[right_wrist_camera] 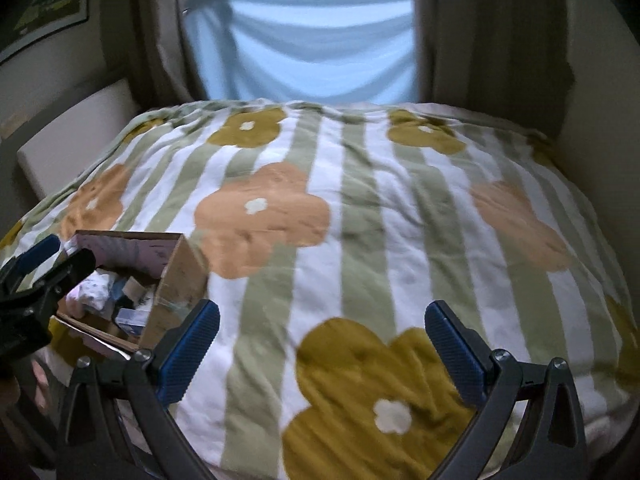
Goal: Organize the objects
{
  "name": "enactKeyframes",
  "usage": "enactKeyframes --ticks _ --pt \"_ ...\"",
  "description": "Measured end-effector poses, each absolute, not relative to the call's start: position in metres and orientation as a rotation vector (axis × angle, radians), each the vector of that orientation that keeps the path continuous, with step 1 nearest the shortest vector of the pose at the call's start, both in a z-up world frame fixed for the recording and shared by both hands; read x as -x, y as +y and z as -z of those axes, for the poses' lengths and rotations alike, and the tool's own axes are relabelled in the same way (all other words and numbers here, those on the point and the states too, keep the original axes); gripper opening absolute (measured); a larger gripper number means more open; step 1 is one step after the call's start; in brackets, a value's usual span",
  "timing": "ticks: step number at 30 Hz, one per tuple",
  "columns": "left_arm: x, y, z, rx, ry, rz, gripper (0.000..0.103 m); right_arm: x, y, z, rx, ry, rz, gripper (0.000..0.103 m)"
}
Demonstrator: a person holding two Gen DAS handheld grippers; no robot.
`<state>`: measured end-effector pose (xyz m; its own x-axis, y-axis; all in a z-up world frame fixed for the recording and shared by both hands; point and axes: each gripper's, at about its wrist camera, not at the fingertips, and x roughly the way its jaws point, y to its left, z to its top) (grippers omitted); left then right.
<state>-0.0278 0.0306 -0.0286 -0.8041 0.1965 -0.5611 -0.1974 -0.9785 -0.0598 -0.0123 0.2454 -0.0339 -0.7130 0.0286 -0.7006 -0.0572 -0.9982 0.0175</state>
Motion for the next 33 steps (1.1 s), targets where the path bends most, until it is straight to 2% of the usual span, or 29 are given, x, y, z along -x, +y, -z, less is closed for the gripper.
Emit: enactKeyframes --ticks 33 --pt "0.02 0.028 0.037 0.886 0.017 -2.832 0.103 -0.008 0.249 0.041 1.094 0.057 -2.824 0.102"
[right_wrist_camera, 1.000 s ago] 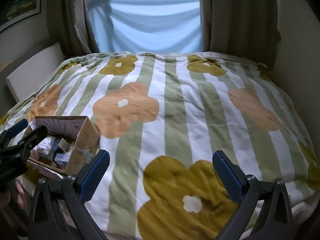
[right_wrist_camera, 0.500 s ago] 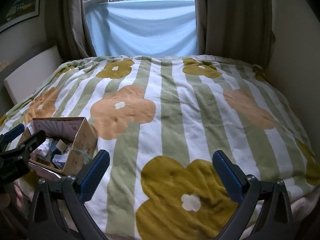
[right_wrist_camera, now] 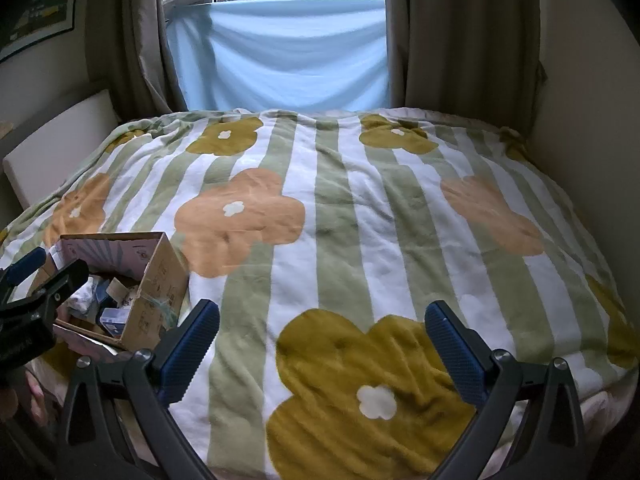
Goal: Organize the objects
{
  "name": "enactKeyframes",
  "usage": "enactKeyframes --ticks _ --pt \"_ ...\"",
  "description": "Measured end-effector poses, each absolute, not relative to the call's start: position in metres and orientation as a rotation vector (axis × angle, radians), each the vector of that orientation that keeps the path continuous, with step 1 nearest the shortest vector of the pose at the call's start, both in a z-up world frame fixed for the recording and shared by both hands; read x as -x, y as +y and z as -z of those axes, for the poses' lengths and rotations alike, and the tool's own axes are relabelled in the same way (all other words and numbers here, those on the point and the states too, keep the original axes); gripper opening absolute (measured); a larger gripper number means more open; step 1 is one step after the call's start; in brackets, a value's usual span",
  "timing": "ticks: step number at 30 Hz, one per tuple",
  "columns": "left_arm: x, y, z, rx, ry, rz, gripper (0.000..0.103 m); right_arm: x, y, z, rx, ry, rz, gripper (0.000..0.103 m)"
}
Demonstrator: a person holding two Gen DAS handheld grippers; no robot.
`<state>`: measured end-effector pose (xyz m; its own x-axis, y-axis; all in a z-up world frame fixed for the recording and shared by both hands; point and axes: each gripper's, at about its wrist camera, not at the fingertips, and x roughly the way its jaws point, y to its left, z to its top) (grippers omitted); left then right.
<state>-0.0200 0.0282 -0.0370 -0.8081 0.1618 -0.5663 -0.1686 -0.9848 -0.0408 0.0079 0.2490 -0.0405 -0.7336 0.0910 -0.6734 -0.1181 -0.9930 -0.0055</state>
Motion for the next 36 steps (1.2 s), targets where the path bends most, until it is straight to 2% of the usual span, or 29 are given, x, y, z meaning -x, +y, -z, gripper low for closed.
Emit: enactKeyframes --ticks 36 --pt "0.019 0.026 0.039 0.899 -0.008 -2.815 0.103 -0.006 0.238 0.035 1.088 0.07 -2.831 0.102"
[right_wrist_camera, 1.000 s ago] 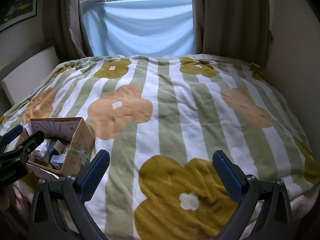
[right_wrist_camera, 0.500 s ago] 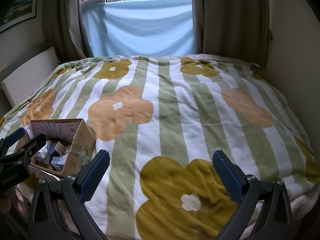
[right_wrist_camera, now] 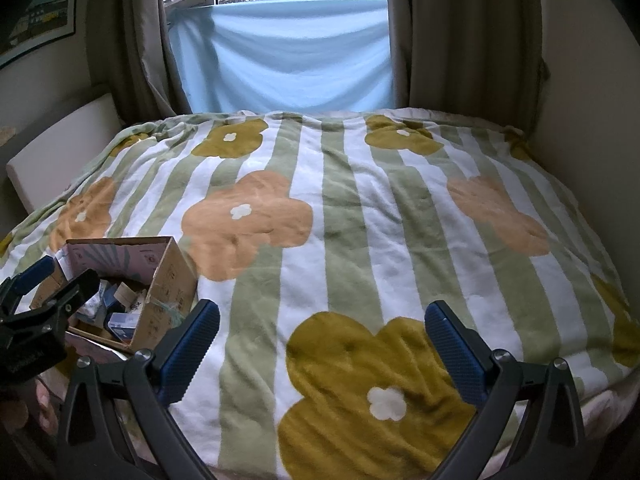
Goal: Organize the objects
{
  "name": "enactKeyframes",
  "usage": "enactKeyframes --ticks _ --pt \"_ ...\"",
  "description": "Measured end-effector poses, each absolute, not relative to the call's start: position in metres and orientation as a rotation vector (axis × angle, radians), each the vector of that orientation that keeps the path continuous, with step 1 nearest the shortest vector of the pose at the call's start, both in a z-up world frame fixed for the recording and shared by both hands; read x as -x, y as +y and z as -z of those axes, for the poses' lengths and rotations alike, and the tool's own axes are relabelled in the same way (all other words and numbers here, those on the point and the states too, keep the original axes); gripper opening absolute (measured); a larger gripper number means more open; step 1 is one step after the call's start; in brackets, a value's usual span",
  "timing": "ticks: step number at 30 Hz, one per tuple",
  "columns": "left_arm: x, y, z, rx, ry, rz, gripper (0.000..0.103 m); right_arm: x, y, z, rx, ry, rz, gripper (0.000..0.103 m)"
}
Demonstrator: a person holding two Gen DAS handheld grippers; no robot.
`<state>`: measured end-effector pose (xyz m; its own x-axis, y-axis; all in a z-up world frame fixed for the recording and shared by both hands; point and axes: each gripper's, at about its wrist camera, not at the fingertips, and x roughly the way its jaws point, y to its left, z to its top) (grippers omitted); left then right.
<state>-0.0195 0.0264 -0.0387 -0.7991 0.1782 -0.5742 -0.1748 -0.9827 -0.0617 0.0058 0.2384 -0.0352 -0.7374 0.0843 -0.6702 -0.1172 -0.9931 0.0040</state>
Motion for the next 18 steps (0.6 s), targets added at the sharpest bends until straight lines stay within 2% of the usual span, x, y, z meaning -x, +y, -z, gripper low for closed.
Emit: enactKeyframes --ticks 12,18 --pt "0.008 0.029 0.027 0.821 0.021 -2.85 0.103 -0.008 0.234 0.033 1.08 0.068 -2.833 0.102" --pt "0.001 0.034 0.024 0.78 -0.023 -2.815 0.103 -0.01 0.232 0.032 1.074 0.07 -2.84 0.102"
